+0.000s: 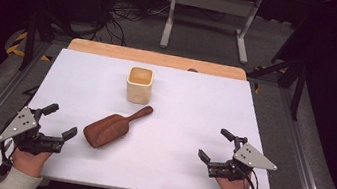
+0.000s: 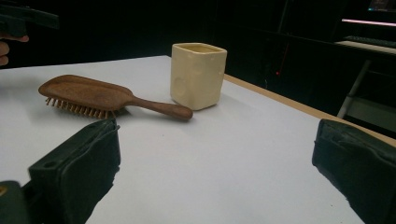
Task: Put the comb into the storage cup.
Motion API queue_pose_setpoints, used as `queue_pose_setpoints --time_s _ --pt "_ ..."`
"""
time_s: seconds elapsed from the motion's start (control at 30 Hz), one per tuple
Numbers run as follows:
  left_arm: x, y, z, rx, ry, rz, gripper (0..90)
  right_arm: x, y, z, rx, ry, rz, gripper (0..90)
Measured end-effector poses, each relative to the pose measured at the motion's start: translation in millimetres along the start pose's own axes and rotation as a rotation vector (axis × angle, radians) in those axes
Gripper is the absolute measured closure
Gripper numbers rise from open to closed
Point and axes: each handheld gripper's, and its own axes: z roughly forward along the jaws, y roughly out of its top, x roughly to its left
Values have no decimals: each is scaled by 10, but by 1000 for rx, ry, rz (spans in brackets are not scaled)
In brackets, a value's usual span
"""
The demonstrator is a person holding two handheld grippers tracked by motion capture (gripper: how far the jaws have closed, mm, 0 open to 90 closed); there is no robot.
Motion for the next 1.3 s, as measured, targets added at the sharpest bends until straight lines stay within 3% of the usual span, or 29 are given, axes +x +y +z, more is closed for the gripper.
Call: queue_pose_setpoints --time_s 0.47,0.83,1.03,1.3 --pt "2 8 2 8 -5 5 17 19 10 17 13 19 -7 43" --pt "8 27 -3 20 -1 32 12 8 58 69 15 42 0 61" --pt "33 39 -36 29 0 34 11 28 205 251 31 102 3 72" --pt "65 38 -58 15 6 28 10 91 420 486 35 153 -39 71"
